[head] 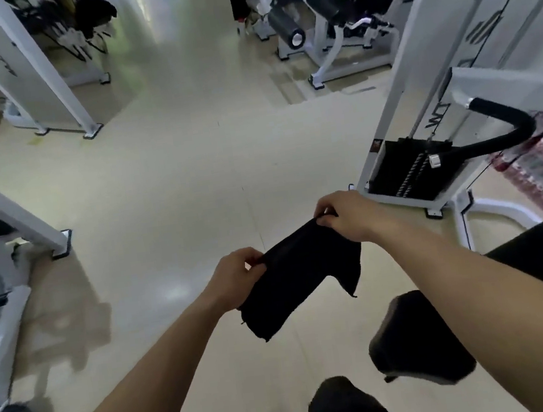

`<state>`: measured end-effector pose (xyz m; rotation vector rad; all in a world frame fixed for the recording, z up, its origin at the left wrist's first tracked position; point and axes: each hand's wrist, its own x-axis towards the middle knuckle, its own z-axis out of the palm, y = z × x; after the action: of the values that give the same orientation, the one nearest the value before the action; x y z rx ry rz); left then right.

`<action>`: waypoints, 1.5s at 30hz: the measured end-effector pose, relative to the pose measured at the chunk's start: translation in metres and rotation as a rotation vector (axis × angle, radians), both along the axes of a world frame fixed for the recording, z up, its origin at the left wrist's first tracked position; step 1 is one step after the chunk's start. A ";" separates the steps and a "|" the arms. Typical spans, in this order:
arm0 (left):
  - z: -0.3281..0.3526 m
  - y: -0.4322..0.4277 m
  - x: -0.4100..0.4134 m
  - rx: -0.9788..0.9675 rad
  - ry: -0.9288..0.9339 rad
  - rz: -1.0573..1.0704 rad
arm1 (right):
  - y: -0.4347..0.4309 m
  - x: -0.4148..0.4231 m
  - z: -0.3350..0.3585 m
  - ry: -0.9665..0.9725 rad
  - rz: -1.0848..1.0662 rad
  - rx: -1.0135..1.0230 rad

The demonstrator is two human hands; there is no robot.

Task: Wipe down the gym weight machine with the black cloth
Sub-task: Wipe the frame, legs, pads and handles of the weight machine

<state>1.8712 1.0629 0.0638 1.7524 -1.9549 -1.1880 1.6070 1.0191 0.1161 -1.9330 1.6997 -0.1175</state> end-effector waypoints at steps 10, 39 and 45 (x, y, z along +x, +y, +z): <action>-0.010 -0.231 0.016 -0.068 -0.079 -0.009 | -0.188 -0.015 -0.019 0.024 -0.212 -0.068; 0.019 -0.883 -0.175 -0.213 0.006 -0.499 | -0.656 -0.162 0.011 0.042 -0.838 -0.010; 0.014 -0.984 -0.243 -0.135 -0.009 -0.484 | -0.731 -0.182 -0.006 -0.149 -1.005 0.023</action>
<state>1.6280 0.0790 0.0774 1.2558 -2.4867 -1.1446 1.4251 0.2877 0.1098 -0.8559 2.3667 -0.5818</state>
